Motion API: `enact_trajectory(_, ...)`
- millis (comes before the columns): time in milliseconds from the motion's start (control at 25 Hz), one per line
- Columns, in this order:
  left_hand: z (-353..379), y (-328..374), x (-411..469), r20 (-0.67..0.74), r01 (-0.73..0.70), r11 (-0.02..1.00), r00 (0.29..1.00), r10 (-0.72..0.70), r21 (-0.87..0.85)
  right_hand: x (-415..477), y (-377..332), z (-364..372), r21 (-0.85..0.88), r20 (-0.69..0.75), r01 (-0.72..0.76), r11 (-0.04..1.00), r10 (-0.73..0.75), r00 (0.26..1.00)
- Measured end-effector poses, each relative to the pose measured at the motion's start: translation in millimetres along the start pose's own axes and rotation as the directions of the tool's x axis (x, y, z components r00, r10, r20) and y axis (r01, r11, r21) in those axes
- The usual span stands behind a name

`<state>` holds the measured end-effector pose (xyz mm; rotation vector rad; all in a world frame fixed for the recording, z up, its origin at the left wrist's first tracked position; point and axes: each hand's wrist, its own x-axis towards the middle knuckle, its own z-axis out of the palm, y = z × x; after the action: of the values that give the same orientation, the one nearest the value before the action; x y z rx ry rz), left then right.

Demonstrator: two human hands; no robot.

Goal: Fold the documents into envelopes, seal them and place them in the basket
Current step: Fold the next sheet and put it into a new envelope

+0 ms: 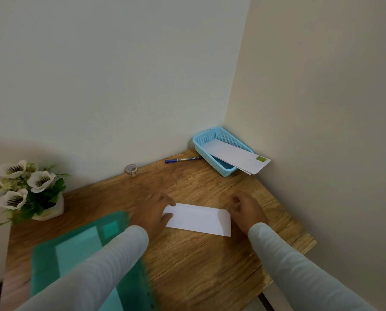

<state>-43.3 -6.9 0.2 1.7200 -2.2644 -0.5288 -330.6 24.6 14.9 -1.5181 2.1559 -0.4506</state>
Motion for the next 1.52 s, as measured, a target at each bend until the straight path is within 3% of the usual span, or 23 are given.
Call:
enact_trajectory(80,8,-2,-4,0.076,0.015,0.998,0.997,-0.020,0.068,-6,-3,5,-0.120,0.006,0.105,0.987,-0.105,0.994)
enact_trajectory(160,14,-5,-6,0.125,0.027,0.991,0.991,-0.043,0.132,-16,-7,12,-0.228,0.111,0.235,0.945,-0.215,0.970)
enact_trajectory(320,15,-6,-5,0.160,0.008,0.988,0.987,-0.033,0.154,-26,-6,17,-0.336,0.196,0.297,0.894,-0.243,0.950)
enact_trajectory(680,-32,-31,-53,0.018,-0.013,0.997,1.000,0.014,-0.082,-69,-25,-1,-0.107,0.148,0.152,0.983,-0.135,0.980)
enact_trajectory(880,-62,-68,-111,-0.004,-0.064,0.985,0.998,0.064,-0.158,-131,-73,15,-0.022,0.166,0.230,0.973,-0.223,0.960)
enact_trajectory(1040,-75,-98,-166,0.134,-0.043,0.989,0.989,0.062,-0.142,-192,-110,53,-0.039,0.318,0.355,0.934,-0.325,0.890)
enact_trajectory(1160,-71,-113,-200,0.339,-0.013,0.994,0.940,0.050,-0.111,-226,-127,83,-0.062,0.436,0.425,0.903,-0.358,0.826)
enact_trajectory(1280,-59,-122,-225,0.421,-0.064,0.996,0.903,0.081,-0.054,-252,-137,105,-0.141,0.496,0.506,0.851,-0.382,0.780)
enact_trajectory(1400,-51,-118,-242,0.460,-0.088,0.995,0.886,0.058,0.045,-268,-141,111,-0.126,0.479,0.479,0.869,-0.370,0.796)
enact_trajectory(1520,-53,-108,-256,0.469,0.007,1.000,0.883,0.007,-0.028,-272,-139,107,-0.104,0.429,0.445,0.889,-0.364,0.827)
